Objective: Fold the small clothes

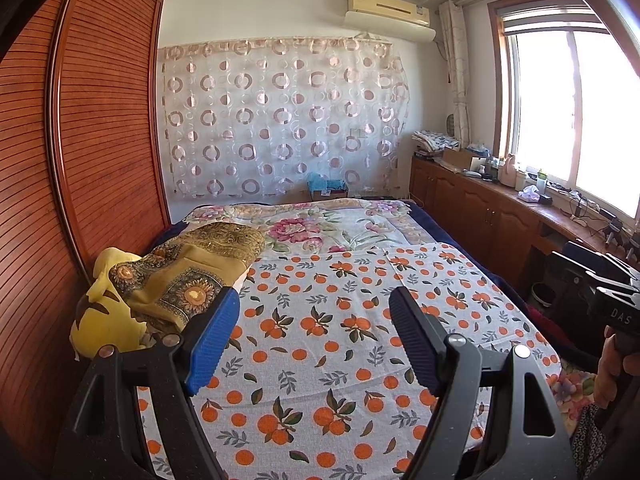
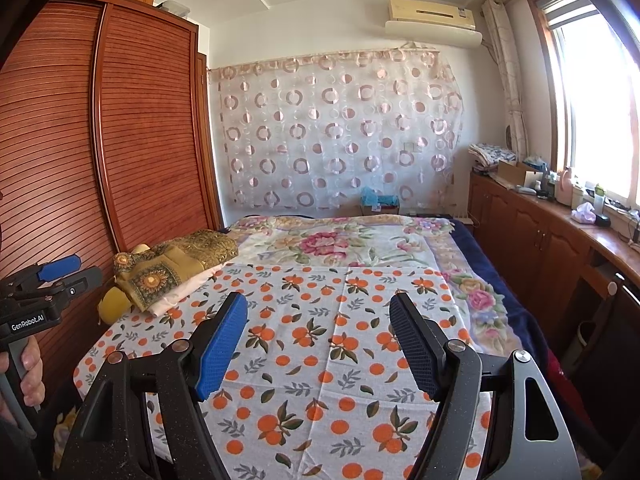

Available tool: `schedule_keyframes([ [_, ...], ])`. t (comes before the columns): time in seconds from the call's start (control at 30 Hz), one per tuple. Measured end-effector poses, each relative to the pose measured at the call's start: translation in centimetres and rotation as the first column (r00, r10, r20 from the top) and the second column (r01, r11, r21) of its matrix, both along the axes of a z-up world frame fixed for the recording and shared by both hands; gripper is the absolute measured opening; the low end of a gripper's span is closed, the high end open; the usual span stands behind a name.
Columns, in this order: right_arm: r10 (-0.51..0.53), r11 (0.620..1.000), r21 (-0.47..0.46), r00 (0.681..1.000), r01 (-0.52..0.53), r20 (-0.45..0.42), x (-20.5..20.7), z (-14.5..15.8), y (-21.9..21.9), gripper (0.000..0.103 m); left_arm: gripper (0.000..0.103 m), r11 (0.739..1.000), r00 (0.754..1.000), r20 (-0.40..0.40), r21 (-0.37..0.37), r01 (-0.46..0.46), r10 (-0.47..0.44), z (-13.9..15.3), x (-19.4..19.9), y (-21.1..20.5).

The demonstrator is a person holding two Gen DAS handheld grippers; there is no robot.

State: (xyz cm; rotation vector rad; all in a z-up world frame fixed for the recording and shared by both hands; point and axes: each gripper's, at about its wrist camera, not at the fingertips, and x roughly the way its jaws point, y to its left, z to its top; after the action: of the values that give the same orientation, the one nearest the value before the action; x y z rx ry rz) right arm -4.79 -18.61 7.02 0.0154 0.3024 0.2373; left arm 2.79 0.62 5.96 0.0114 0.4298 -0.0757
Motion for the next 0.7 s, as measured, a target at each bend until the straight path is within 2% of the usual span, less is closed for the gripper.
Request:
schedule_keyframes([
  [0.7,0.000,1.000,-0.001,1.000,0.000,-0.002,0.27,-0.20,-0.56,0.076,0.078,1.000,1.000,0.002,0.001,-0.001,0.001,-0.11,-0.11,-0.04],
])
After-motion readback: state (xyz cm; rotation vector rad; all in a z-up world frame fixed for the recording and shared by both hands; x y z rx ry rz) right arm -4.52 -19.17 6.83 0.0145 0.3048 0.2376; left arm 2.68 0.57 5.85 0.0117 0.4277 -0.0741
